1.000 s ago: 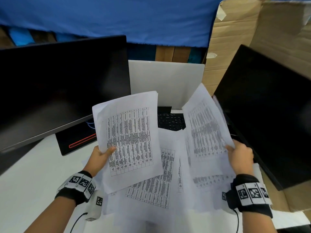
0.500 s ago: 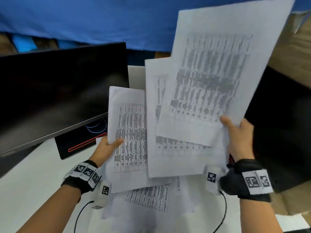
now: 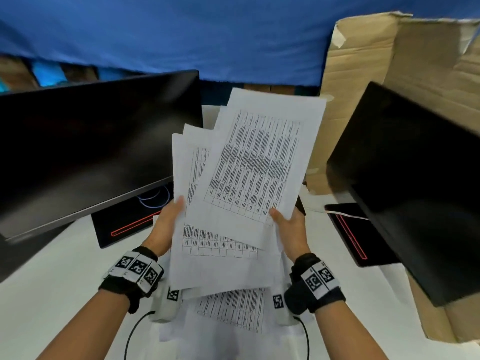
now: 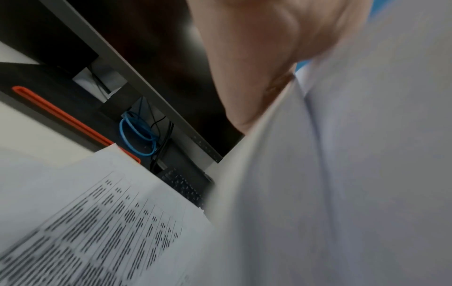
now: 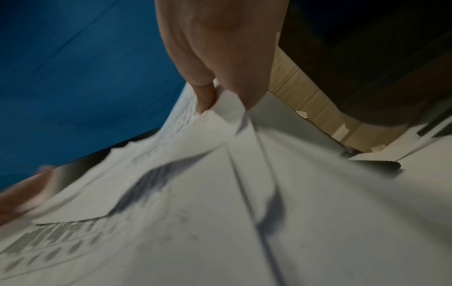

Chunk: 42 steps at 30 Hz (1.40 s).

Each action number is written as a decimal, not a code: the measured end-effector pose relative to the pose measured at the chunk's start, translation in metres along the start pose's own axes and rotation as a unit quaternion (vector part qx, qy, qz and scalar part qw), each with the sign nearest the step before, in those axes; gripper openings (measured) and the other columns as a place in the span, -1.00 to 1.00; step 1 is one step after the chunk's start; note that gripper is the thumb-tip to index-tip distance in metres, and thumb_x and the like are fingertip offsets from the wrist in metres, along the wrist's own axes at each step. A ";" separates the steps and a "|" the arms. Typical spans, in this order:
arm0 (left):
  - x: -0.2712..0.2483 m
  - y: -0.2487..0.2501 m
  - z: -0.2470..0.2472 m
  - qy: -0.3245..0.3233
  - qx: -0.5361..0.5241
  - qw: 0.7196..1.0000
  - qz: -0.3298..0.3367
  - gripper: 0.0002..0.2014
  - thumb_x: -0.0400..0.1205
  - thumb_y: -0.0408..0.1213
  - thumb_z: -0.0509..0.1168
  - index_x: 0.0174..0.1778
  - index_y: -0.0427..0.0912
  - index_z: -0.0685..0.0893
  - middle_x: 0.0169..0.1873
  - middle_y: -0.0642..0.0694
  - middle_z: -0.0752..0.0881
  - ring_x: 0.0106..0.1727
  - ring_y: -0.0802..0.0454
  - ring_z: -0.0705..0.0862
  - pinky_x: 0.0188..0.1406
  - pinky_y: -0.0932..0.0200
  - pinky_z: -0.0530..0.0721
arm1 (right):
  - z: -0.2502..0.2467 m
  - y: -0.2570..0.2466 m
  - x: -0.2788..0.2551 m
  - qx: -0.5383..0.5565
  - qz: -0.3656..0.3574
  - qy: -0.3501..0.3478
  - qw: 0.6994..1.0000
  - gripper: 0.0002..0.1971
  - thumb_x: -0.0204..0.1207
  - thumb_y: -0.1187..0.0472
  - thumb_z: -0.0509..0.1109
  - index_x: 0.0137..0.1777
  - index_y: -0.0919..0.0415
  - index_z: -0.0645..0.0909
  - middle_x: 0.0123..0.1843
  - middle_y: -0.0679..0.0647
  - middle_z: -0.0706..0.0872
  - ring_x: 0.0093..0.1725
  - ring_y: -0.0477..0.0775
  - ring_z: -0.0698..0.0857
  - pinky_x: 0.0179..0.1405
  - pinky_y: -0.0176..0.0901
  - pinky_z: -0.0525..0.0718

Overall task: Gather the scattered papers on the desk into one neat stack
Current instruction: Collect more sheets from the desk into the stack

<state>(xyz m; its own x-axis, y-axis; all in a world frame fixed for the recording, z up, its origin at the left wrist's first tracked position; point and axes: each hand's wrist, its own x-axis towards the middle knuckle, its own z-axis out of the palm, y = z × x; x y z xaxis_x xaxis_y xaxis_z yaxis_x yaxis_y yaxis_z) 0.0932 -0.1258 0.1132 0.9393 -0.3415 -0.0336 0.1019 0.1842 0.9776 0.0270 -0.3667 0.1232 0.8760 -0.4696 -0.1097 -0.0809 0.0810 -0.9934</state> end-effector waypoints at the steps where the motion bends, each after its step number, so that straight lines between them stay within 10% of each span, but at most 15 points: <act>1: 0.000 0.003 0.003 0.005 0.020 1.000 0.016 -0.59 0.34 0.17 0.39 0.03 0.06 0.66 -0.13 0.21 0.84 -0.03 0.23 0.78 -0.01 0.24 0.75 | 0.000 -0.002 -0.001 0.002 -0.013 0.000 1.000 -0.64 0.51 0.40 0.34 0.32 0.26 0.54 0.23 0.09 0.69 0.18 0.02 0.68 0.25 -0.11 0.63; 4: 0.002 0.008 0.005 0.011 0.052 0.997 0.051 -0.60 0.29 0.05 0.48 0.01 0.05 0.66 -0.15 0.27 0.83 -0.04 0.26 0.78 0.04 0.23 0.74 | -0.003 -0.008 -0.001 -0.003 -0.048 -0.023 0.999 -0.71 0.45 0.44 0.40 0.15 0.21 0.60 0.01 0.01 0.73 -0.15 -0.29 0.73 -0.06 -0.40 0.73; 13: -0.004 0.000 0.008 -0.011 0.117 0.993 0.030 -0.30 -0.05 0.28 0.53 0.02 0.20 0.59 -0.12 0.44 0.77 -0.01 0.46 0.71 0.03 0.41 0.60 | -0.006 0.000 0.003 -0.037 -0.035 -0.109 0.993 -0.64 0.31 0.45 0.53 -0.15 -0.06 0.58 -0.12 -0.14 0.70 -0.11 -0.27 0.67 0.08 -0.29 0.63; 19: -0.007 0.020 0.011 -0.003 0.135 0.989 0.059 -0.61 0.35 -0.19 0.48 0.05 0.21 0.58 -0.07 0.21 0.77 0.02 0.36 0.71 0.26 0.14 0.60 | -0.008 -0.009 0.006 -0.025 -0.065 -0.118 0.991 -0.63 0.28 0.45 0.55 -0.18 -0.06 0.60 -0.21 -0.29 0.73 -0.21 -0.42 0.71 -0.11 -0.54 0.61; 23: -0.009 0.029 0.008 -0.036 0.102 0.991 0.082 -0.46 -0.03 0.20 0.58 -0.12 0.23 0.75 -0.15 0.26 0.83 -0.06 0.28 0.77 -0.10 0.38 0.71 | -0.011 -0.010 0.007 -0.029 -0.069 -0.147 0.986 -0.68 0.25 0.40 0.57 -0.09 0.00 0.69 -0.18 -0.15 0.84 -0.07 -0.21 0.78 0.01 -0.27 0.68; 27: -0.009 0.030 0.007 -0.035 0.090 0.992 0.083 -0.48 -0.03 0.23 0.57 -0.14 0.21 0.78 -0.17 0.21 0.84 -0.09 0.21 0.79 -0.12 0.31 0.74 | -0.012 -0.007 0.005 -0.016 -0.045 -0.156 0.987 -0.49 -0.03 -0.04 0.69 -0.03 0.04 0.72 -0.09 -0.13 0.85 0.03 -0.09 0.79 0.10 -0.19 0.72; 35: -0.010 0.030 0.014 -0.033 0.112 0.991 0.069 -0.31 -0.04 0.27 0.54 -0.01 0.11 0.64 -0.14 0.29 0.82 -0.05 0.32 0.76 -0.15 0.43 0.69 | -0.005 -0.005 0.001 -0.052 -0.020 -0.157 0.986 -0.59 0.02 -0.02 0.67 -0.11 -0.08 0.68 -0.12 -0.19 0.79 0.06 -0.12 0.72 0.31 0.00 0.60; 39: -0.012 0.038 0.009 -0.017 0.091 0.992 0.088 -0.55 0.13 0.11 0.54 -0.06 0.15 0.72 -0.11 0.22 0.83 -0.01 0.22 0.77 -0.07 0.33 0.73 | -0.007 -0.011 0.002 -0.032 -0.026 -0.158 0.987 -0.73 0.09 0.09 0.63 -0.18 -0.09 0.74 -0.17 -0.16 0.84 -0.02 -0.14 0.78 0.19 -0.13 0.70; 42: -0.013 0.022 0.005 -0.019 0.127 0.991 0.037 -0.77 0.40 -0.24 0.44 -0.09 0.17 0.70 -0.21 0.36 0.81 -0.08 0.39 0.75 0.03 0.31 0.71 | -0.007 0.009 0.001 -0.085 0.026 -0.170 0.982 -0.44 0.07 0.00 0.66 0.11 0.05 0.65 0.06 -0.08 0.80 0.14 -0.05 0.72 0.33 -0.03 0.60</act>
<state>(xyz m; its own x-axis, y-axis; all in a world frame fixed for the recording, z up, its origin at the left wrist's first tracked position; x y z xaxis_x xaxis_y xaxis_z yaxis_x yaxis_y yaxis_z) 0.0814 -0.1223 0.1362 0.9274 -0.3716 0.0425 -0.0567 -0.0274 0.9980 0.0235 -0.3726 0.1136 0.9743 -0.1468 -0.1708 -0.1816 -0.0637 -0.9813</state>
